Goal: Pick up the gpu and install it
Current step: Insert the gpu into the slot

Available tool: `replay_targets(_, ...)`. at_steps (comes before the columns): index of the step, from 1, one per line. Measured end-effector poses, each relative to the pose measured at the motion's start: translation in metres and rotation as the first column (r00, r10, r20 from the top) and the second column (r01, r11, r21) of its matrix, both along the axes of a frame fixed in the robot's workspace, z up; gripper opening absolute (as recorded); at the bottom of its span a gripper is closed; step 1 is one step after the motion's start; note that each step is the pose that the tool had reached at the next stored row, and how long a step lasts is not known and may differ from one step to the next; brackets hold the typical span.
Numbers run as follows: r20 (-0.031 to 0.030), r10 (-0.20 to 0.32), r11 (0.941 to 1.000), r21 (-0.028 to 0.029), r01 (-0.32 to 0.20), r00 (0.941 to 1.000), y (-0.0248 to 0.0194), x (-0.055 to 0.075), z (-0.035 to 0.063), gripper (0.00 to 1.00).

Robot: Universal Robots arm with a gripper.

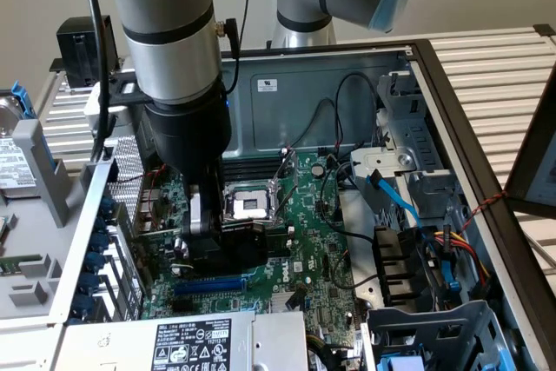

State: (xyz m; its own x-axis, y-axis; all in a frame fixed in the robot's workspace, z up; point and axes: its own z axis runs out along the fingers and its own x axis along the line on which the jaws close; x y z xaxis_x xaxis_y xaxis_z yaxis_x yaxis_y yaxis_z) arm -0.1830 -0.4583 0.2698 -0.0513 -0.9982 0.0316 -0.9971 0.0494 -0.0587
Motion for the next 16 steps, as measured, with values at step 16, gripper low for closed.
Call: replay_targets(16, -0.0113, -0.009, 1.0000, -0.0007, 0.009, 0.9999, 0.0002, -0.0001, -0.0004, 0.27)
